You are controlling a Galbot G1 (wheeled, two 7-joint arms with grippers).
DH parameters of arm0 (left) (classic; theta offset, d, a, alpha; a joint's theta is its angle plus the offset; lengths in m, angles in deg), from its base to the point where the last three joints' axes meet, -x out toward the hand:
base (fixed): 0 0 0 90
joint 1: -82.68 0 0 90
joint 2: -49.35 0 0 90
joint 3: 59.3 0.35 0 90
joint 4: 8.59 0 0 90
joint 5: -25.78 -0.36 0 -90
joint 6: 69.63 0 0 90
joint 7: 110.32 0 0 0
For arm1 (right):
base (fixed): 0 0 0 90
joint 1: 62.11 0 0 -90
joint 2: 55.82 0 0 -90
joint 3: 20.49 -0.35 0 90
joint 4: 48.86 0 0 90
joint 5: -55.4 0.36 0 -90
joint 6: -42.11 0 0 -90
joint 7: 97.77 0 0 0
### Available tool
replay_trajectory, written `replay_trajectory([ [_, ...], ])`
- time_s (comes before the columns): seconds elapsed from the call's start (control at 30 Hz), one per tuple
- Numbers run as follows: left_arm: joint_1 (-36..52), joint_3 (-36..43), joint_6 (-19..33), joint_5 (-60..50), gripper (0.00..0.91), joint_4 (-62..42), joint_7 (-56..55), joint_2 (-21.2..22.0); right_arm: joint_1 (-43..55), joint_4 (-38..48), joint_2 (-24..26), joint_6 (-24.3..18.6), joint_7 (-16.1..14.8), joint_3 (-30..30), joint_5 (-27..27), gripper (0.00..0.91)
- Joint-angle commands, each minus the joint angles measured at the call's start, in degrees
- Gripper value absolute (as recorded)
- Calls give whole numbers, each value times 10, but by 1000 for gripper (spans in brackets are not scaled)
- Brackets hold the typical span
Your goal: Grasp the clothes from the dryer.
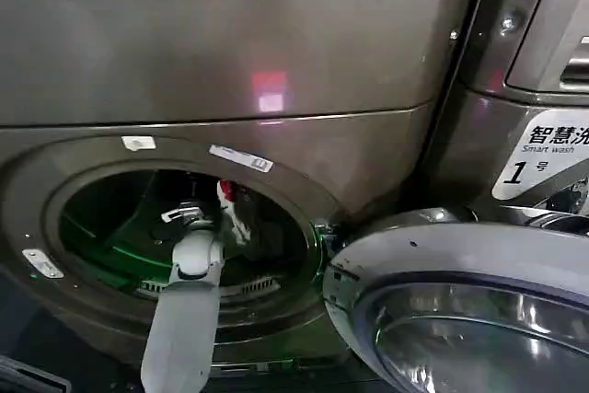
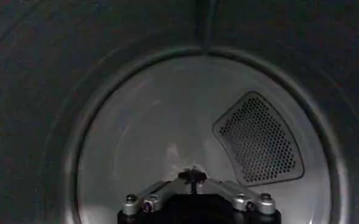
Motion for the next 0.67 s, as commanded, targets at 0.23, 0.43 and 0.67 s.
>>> replay_trajectory([
  [0.23,-16,2,-4,-1,0,18,-3,-3,-4,-10,-5,0,-12,-6,2,907],
  [0.43,-14,0,-9,0,0,17,-2,-7,-3,-14,-7,-1,-19,-4,0,907],
  [0.67,-10,3,-12,4,0,14,2,-10,-3,-16,-8,-1,-25,-2,-1,907],
])
